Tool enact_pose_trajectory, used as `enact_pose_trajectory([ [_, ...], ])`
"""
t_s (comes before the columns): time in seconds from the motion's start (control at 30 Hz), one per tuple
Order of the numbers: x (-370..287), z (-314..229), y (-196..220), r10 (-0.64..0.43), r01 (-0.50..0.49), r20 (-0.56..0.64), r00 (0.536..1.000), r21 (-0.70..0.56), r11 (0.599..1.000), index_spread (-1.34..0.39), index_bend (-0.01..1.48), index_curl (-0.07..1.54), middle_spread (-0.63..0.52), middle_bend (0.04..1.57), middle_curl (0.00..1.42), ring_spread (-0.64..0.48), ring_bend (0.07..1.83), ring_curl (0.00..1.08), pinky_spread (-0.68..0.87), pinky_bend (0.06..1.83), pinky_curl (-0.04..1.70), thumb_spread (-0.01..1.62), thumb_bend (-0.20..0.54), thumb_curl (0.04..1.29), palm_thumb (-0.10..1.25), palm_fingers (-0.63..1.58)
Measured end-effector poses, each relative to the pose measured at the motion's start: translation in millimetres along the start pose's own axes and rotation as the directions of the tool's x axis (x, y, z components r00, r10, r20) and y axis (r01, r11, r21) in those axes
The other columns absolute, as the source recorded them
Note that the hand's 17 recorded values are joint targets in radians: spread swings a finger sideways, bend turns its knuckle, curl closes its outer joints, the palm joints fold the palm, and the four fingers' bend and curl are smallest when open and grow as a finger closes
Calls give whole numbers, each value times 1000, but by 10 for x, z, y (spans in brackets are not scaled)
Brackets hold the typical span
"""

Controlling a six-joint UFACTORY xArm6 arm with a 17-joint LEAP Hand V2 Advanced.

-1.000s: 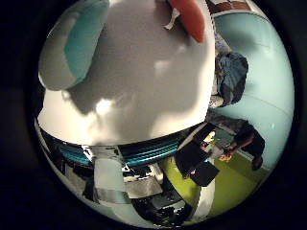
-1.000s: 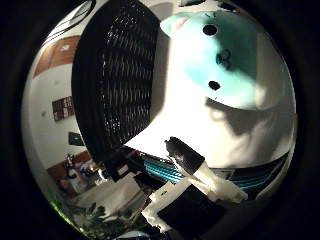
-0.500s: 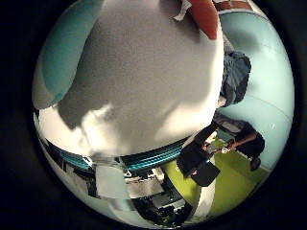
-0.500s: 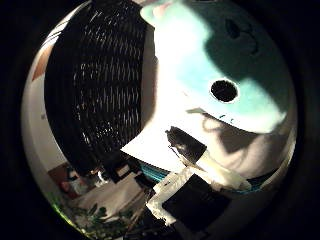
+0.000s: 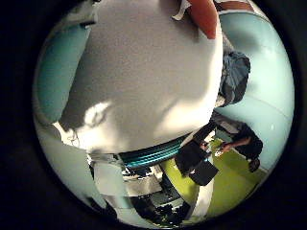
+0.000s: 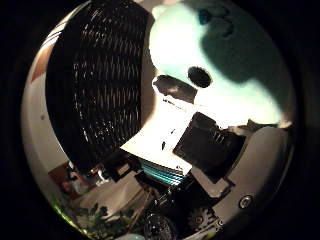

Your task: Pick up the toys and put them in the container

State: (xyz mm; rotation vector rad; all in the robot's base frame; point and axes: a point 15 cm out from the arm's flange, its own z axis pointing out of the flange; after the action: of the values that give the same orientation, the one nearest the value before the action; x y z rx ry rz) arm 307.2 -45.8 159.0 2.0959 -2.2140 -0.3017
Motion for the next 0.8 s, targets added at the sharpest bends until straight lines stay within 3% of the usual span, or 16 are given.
enact_pose_trajectory([
  [0.1,6,-113,-14,0,0,-5,1000,32,999,-413,982,719,-352,1069,962,-287,1314,715,-271,1345,730,1038,8,450,967,1074],
  [0.27,77,-455,108,15,-14,-19,1000,81,997,-336,1051,831,-291,1171,1007,-278,1340,787,-219,1372,827,1038,-10,525,1021,1033],
  [0.47,98,-1064,378,17,-15,-35,999,73,997,-297,1062,897,-243,1225,1005,-275,1341,844,-193,1351,920,991,-13,606,1037,1007],
  [0.8,-155,-2094,778,-32,47,-79,996,193,980,-283,1038,948,-216,1248,993,-273,1330,882,-190,1303,1018,975,-15,667,1018,1001],
])
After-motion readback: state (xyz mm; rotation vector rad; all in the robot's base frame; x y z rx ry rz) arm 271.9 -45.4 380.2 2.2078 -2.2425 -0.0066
